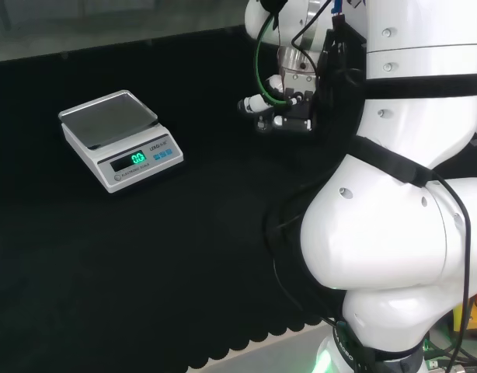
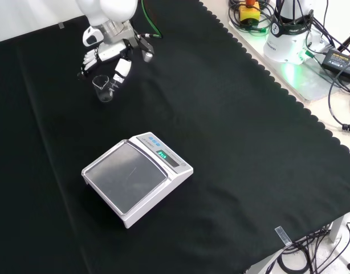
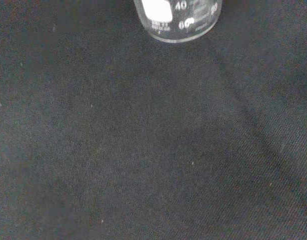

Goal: Pick up the beaker.

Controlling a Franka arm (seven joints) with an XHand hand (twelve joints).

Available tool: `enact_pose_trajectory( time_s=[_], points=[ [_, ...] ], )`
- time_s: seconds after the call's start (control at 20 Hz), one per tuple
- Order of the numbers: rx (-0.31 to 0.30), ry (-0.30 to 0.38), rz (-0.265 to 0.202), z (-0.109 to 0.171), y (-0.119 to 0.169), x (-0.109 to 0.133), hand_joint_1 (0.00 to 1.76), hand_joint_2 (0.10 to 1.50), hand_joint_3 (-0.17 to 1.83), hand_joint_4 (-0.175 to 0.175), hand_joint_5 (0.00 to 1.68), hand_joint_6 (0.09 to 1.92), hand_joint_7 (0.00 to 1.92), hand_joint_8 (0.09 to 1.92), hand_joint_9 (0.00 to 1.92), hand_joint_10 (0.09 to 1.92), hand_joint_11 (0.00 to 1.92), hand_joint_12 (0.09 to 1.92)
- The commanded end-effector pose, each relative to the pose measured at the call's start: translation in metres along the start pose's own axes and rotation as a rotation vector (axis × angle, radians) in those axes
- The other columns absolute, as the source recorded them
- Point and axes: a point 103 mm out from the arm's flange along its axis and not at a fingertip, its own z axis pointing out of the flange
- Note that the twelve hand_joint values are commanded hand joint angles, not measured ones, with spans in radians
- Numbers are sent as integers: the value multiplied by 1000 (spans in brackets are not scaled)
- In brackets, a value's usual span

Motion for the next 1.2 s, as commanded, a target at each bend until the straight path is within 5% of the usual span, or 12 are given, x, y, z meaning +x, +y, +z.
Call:
enact_pose_trajectory(
  time_s=[0.05,0.35,0.85,1.2],
  points=[
    [15,-4,-3,9,2,4,344,898,124,-46,230,87,0,714,31,879,11,1536],
    [-44,-32,-11,9,2,6,420,884,110,-56,253,87,70,785,227,894,168,1497],
    [-179,-114,2,9,2,6,843,840,133,-106,594,154,804,752,1191,567,1091,1059],
    [-255,-146,-4,16,12,6,1085,770,285,-152,958,517,1284,517,1651,180,1536,728]
  ],
)
